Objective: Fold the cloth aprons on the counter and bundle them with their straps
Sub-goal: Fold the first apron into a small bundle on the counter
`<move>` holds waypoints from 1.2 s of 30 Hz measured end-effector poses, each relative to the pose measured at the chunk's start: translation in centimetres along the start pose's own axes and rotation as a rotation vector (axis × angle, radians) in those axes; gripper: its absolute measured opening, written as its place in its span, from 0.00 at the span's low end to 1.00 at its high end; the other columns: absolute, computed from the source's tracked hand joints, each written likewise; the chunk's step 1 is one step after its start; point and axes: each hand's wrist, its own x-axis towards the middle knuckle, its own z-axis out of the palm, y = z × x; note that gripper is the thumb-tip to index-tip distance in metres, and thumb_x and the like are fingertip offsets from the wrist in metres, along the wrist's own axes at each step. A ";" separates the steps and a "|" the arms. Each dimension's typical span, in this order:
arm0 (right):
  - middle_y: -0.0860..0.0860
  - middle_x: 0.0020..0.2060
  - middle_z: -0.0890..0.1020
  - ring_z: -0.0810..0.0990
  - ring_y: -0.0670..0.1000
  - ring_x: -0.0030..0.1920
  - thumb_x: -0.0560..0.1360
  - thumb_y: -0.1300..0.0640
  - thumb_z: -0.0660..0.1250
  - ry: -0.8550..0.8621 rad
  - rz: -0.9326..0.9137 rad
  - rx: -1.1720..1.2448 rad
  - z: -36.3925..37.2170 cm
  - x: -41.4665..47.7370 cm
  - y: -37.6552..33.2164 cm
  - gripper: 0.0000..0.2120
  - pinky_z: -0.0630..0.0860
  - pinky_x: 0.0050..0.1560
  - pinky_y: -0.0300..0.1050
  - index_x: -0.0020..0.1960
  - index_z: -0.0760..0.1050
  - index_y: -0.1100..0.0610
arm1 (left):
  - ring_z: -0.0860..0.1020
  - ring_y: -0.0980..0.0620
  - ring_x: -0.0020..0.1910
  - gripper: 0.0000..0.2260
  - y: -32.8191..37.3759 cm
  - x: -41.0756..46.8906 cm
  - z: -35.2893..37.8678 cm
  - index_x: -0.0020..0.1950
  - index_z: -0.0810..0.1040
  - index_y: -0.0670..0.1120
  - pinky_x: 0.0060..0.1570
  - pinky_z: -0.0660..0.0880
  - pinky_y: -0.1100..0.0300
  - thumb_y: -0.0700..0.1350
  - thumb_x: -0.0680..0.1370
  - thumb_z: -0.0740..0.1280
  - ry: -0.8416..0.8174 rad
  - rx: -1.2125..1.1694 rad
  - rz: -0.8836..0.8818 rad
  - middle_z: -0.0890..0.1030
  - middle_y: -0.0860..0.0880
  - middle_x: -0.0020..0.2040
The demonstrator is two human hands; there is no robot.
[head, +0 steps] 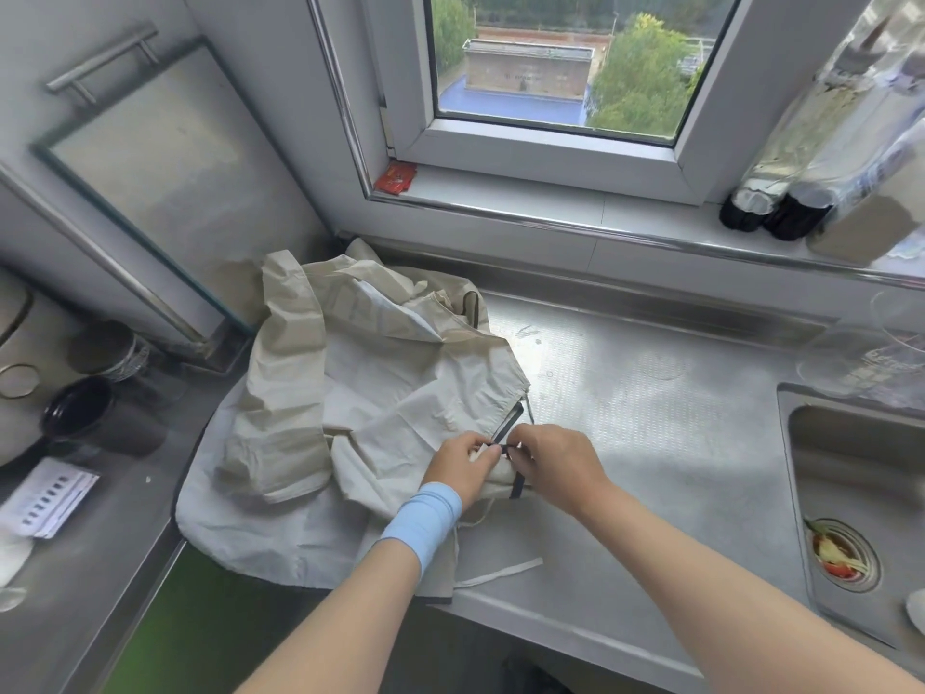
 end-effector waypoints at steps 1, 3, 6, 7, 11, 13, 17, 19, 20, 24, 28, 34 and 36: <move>0.48 0.37 0.84 0.82 0.55 0.40 0.75 0.51 0.67 -0.049 0.001 -0.004 -0.7 0.2 -0.2 0.05 0.70 0.36 0.45 0.47 0.80 0.49 | 0.77 0.52 0.54 0.08 0.3 0.1 -0.4 0.54 0.80 0.50 0.52 0.68 0.66 0.49 0.76 0.69 -0.008 -0.045 -0.011 0.81 0.50 0.53; 0.48 0.41 0.85 0.82 0.55 0.44 0.75 0.49 0.65 -0.138 0.005 -0.009 -2.1 0.8 -0.6 0.08 0.71 0.40 0.44 0.51 0.81 0.47 | 0.78 0.53 0.53 0.09 0.9 0.0 -1.3 0.52 0.79 0.51 0.52 0.70 0.66 0.44 0.73 0.70 -0.075 -0.070 0.053 0.81 0.52 0.51; 0.49 0.41 0.85 0.81 0.56 0.45 0.75 0.50 0.64 -0.184 -0.001 0.005 -4.2 2.5 -1.6 0.08 0.69 0.39 0.44 0.50 0.80 0.48 | 0.77 0.50 0.52 0.16 2.7 -0.2 -2.2 0.59 0.74 0.50 0.50 0.71 0.62 0.44 0.72 0.68 -0.258 0.057 0.157 0.79 0.51 0.52; 0.50 0.42 0.84 0.81 0.56 0.45 0.75 0.51 0.63 -0.210 -0.005 -0.006 -4.7 3.1 -2.1 0.07 0.70 0.40 0.45 0.49 0.79 0.48 | 0.77 0.50 0.53 0.17 3.1 -0.3 -2.3 0.60 0.72 0.50 0.50 0.71 0.61 0.44 0.71 0.68 -0.285 0.079 0.169 0.79 0.50 0.53; 0.50 0.45 0.84 0.82 0.54 0.46 0.79 0.54 0.60 -0.275 0.180 0.196 -6.9 5.0 -2.1 0.07 0.77 0.46 0.49 0.51 0.76 0.52 | 0.77 0.55 0.58 0.22 3.2 -0.7 -3.4 0.62 0.75 0.53 0.61 0.71 0.59 0.51 0.68 0.68 -0.186 -0.180 0.135 0.80 0.54 0.56; 0.52 0.41 0.85 0.85 0.53 0.41 0.79 0.57 0.62 -0.251 0.325 0.461 -7.3 5.4 -1.5 0.05 0.81 0.47 0.52 0.48 0.77 0.55 | 0.77 0.57 0.59 0.20 2.5 -0.9 -4.2 0.60 0.78 0.55 0.63 0.70 0.63 0.47 0.68 0.68 -0.166 -0.253 0.143 0.81 0.55 0.57; 0.51 0.41 0.85 0.84 0.53 0.42 0.78 0.53 0.64 -0.263 0.339 0.475 -7.6 5.2 -2.8 0.05 0.81 0.48 0.54 0.45 0.77 0.50 | 0.79 0.56 0.56 0.17 2.7 -1.7 -5.3 0.54 0.80 0.59 0.59 0.72 0.63 0.44 0.67 0.68 -0.208 -0.255 0.145 0.82 0.54 0.55; 0.48 0.40 0.84 0.83 0.53 0.41 0.78 0.52 0.63 -0.262 0.332 0.429 -7.9 5.0 -4.2 0.06 0.80 0.47 0.52 0.46 0.77 0.52 | 0.79 0.54 0.50 0.11 3.1 -2.0 -5.8 0.52 0.81 0.55 0.54 0.74 0.62 0.45 0.70 0.69 -0.172 -0.300 0.093 0.83 0.52 0.51; 0.48 0.40 0.83 0.83 0.53 0.40 0.79 0.53 0.63 -0.259 0.338 0.447 -8.1 5.1 -4.6 0.06 0.80 0.45 0.50 0.47 0.77 0.53 | 0.78 0.54 0.48 0.06 3.3 -2.0 -5.8 0.50 0.81 0.52 0.52 0.74 0.62 0.45 0.73 0.70 -0.128 -0.334 0.062 0.83 0.52 0.47; 0.49 0.36 0.83 0.82 0.52 0.33 0.79 0.57 0.64 -0.205 0.321 0.503 -9.7 5.4 -7.0 0.06 0.73 0.28 0.37 0.46 0.76 0.57 | 0.80 0.55 0.48 0.08 3.3 -3.3 -7.6 0.55 0.82 0.47 0.53 0.74 0.65 0.45 0.77 0.69 -0.015 -0.327 0.111 0.84 0.51 0.47; 0.51 0.36 0.84 0.83 0.55 0.30 0.80 0.56 0.63 -0.122 0.360 0.540 -11.6 5.5 -9.2 0.07 0.76 0.27 0.39 0.48 0.77 0.57 | 0.81 0.54 0.49 0.15 4.1 -5.6 -9.9 0.63 0.77 0.48 0.57 0.75 0.64 0.42 0.76 0.70 -0.002 -0.375 0.174 0.84 0.47 0.49; 0.54 0.38 0.84 0.83 0.58 0.27 0.78 0.58 0.67 -0.125 0.258 0.628 -14.7 6.2 -14.0 0.04 0.76 0.23 0.44 0.46 0.79 0.57 | 0.79 0.58 0.40 0.13 6.9 -8.0 -14.4 0.58 0.80 0.42 0.39 0.72 0.73 0.32 0.76 0.64 -0.071 -0.477 0.161 0.83 0.47 0.46; 0.53 0.33 0.81 0.81 0.56 0.25 0.78 0.60 0.68 -0.121 0.216 0.647 -16.1 6.7 -15.6 0.04 0.78 0.25 0.46 0.44 0.79 0.58 | 0.77 0.56 0.40 0.07 8.0 -8.2 -16.0 0.53 0.82 0.41 0.37 0.71 0.72 0.38 0.77 0.66 -0.030 -0.479 0.177 0.83 0.48 0.44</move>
